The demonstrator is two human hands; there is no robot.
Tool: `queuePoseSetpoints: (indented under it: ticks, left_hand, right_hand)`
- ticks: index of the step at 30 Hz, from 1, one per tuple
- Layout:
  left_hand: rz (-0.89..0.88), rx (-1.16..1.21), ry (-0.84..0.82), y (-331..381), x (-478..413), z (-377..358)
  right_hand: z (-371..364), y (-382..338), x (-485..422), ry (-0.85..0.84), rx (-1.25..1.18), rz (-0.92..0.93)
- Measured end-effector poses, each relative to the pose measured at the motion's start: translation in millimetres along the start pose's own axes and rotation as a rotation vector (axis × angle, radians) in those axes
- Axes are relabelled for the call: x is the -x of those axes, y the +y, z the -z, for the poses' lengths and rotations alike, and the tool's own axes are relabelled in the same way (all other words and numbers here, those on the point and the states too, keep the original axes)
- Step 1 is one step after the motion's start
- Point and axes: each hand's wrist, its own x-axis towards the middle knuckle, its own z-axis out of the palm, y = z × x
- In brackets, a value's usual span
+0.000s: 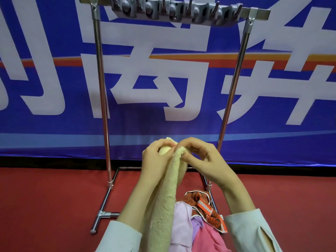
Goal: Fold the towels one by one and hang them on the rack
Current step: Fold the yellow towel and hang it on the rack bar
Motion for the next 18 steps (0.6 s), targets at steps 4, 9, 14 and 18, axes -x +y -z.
queuePoseSetpoints:
  ticks: [4,9,14,18]
  left_hand:
    - [-0.045,0.107,-0.210,1,0,5]
    - [0.016,0.254,-0.252,9,6,-1]
    - [0.056,0.349,-0.262,8,9,-7]
    - [0.072,0.424,-0.246,11,11,-12]
  right_hand:
    - [6,2,0,0.052,0.132,0.004]
    - [10,9,2,0.074,0.292,-0.072]
    - [13,9,3,0.203,0.153,-0.238]
    - [15,8,3,0.230,0.134,-0.278]
